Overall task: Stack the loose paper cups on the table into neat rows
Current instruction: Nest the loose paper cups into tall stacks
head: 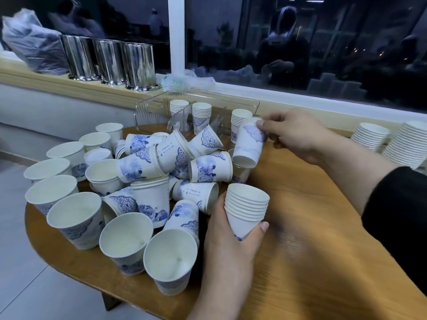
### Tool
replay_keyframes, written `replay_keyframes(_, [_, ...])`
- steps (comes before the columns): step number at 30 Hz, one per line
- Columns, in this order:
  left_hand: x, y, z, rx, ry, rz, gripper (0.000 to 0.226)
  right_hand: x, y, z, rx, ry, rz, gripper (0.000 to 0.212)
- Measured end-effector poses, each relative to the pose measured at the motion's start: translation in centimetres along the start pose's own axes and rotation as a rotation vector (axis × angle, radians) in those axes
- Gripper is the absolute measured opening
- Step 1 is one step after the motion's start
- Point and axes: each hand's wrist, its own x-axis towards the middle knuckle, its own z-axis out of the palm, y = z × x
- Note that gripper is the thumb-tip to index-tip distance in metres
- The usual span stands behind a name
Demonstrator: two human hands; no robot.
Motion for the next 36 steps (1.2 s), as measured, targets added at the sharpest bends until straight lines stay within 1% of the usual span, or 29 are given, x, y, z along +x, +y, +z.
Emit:
replay_keyframes(2, [-0.1,0.1,0.1,-0.002,0.006,-0.002,0.069,-2.0,-1.0,-1.5,0.044,0.084,-0.11,0.011])
replay_keyframes(4, [-0.2,0.2,0.2,0.0,0.012,0.0,0.069,-4.8,-2.0,-2.6,0.004,0.151,-0.22,0.01])
replay_keyframes(5, [-0.3,0.3,0.2,0.002,0.019,0.002,0.068,-6.4,-2.3,-2.8,-0.026,0.148,-0.272,0.009])
replay_keyframes(8, [-0.4,0.4,0.4,-0.003,0.039,0.011,0.07,-10.3,-2.5,-1.9,-0.106,0.003,-0.351,0.008])
replay_keyframes(12, [-0.8,0.6,0.6,0.022,0.038,0.034,0.075,-11.8,-1.2,-0.2,-0.231,-0.114,-0.36,0.007])
replay_keyframes(15, [-0.6,0.7,0.3,0.004,0.043,0.03,0.075,-12.1,-0.9,0.6,-0.213,-0.197,-0.361,0.017])
replay_keyframes(17, [-0.3,0.7,0.0,-0.008,0.057,0.027,0.077,-11.5,-0.4,1.0,-0.218,-0.126,-0.401,0.028])
replay_keyframes(19, [0.0,0.7,-0.1,-0.004,0.077,0.018,0.079,-9.9,0.6,1.4,-0.257,-0.003,-0.373,0.025])
replay_keyframes(20, [0.0,0.7,-0.1,-0.008,0.082,0.012,0.08,-8.8,1.2,1.6,-0.307,0.017,-0.342,0.024])
replay_keyframes(21, [0.1,0.6,0.0,-0.014,0.083,0.007,0.08,-7.7,2.0,1.8,-0.383,0.001,-0.315,0.026])
replay_keyframes(23, [0.0,0.6,0.1,-0.022,0.079,0.0,0.081,-5.8,3.7,2.6,-0.564,-0.102,-0.278,0.034])
replay_keyframes(25, [0.1,0.5,0.1,-0.027,0.071,-0.008,0.083,-4.5,5.1,3.3,-0.649,-0.181,-0.241,0.038])
replay_keyframes(26, [0.1,0.4,0.1,-0.026,0.067,-0.012,0.083,-4.2,5.6,3.5,-0.654,-0.176,-0.233,0.035])
replay_keyframes(29, [0.2,0.3,0.0,-0.024,0.06,-0.016,0.084,-3.9,6.3,3.6,-0.652,-0.077,-0.242,0.016])
replay_keyframes(32, [0.2,0.3,0.0,-0.018,0.062,-0.014,0.085,-4.9,6.2,2.4,-0.65,0.046,-0.245,0.013])
replay_keyframes(34, [0.2,0.3,-0.1,-0.019,0.053,-0.018,0.084,-6.5,5.2,1.0,-0.535,0.201,-0.246,0.016])
replay_keyframes(36, [0.2,0.3,0.0,-0.009,0.051,-0.018,0.079,-8.9,3.2,-0.6,-0.348,0.335,-0.3,0.015])
